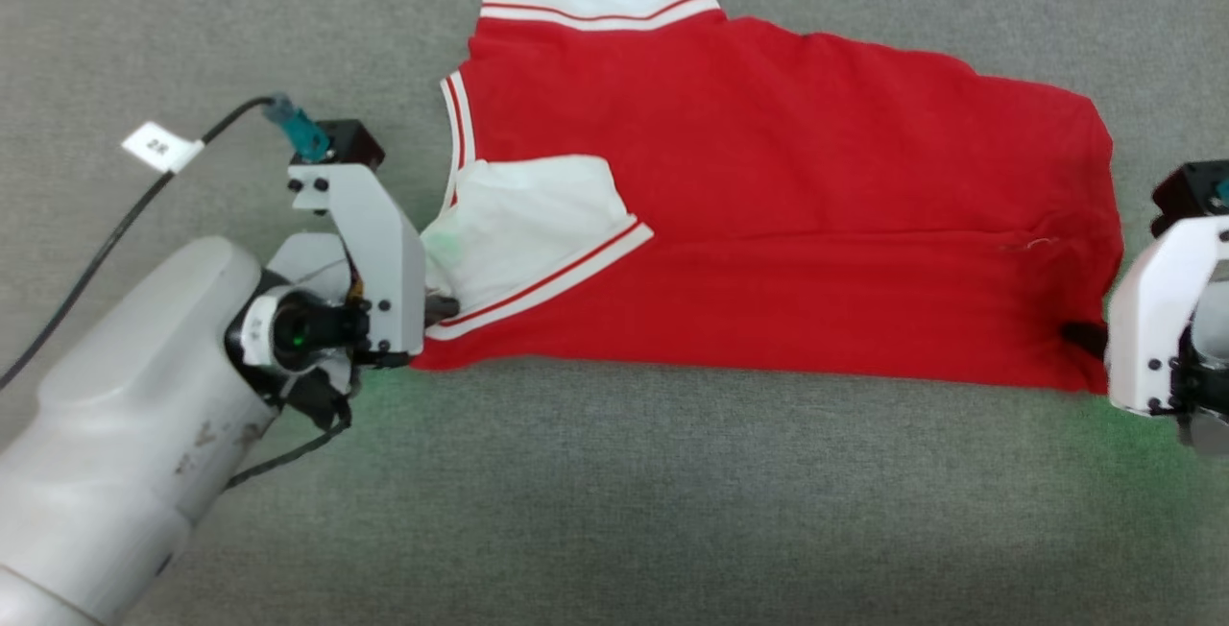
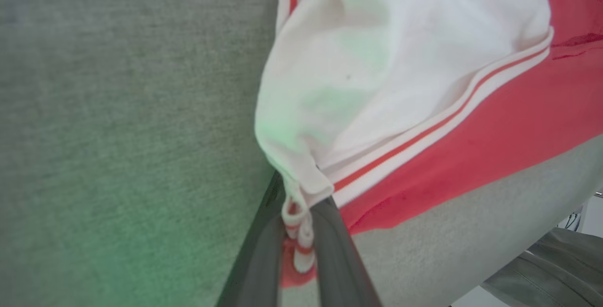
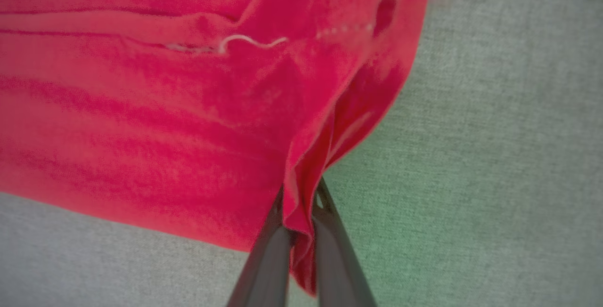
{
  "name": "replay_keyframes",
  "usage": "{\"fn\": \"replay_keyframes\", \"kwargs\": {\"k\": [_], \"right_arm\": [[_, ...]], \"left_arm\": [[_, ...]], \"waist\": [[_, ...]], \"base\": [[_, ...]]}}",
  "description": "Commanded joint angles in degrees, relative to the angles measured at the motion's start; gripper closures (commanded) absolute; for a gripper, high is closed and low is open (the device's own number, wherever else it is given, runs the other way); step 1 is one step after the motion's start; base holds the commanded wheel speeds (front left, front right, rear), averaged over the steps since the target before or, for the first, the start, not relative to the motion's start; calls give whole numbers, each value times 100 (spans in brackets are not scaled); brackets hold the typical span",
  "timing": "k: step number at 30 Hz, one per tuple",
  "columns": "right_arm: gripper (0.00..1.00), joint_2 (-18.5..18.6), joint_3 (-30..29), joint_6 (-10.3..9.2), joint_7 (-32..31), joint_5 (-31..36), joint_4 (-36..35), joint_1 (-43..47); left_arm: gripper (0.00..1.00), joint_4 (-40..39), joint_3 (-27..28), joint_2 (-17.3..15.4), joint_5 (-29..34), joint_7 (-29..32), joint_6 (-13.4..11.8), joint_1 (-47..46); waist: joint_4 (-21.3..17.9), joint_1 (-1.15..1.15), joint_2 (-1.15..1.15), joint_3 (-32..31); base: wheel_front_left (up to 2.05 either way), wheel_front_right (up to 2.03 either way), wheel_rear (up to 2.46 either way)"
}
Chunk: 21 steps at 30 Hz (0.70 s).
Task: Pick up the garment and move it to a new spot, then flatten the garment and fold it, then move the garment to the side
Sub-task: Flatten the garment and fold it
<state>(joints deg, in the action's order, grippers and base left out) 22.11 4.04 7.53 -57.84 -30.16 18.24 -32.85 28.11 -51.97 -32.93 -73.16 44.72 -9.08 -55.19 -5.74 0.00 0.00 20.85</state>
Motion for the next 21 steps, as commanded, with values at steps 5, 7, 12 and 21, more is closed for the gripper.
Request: {"fn": "replay_keyframes", "kwargs": {"k": [5, 7, 12, 21], "right_arm": [[100, 216, -134, -9, -136, 28, -81, 235], [100, 261, -188, -9, -220, 33, -153, 302], [100, 391, -356, -10, -465, -22, -410, 597], [100, 575, -810, -11, -1024, -217, -1320, 1476]], "left_arm": [[100, -36, -83, -328, 25, 146, -114, 276], [100, -152, -79, -379, 4, 168, -156, 296], [100, -504, -75, -545, -49, 213, -265, 457], [100, -1394, -180, -992, -3, 344, -571, 880]], "waist": [[103, 0, 0, -242], [134, 0, 0, -326], [213, 0, 0, -489], [307, 0, 0, -511]], "base": [[0, 0, 0], [0, 0, 0], [0, 0, 0], [0, 0, 0]]}}
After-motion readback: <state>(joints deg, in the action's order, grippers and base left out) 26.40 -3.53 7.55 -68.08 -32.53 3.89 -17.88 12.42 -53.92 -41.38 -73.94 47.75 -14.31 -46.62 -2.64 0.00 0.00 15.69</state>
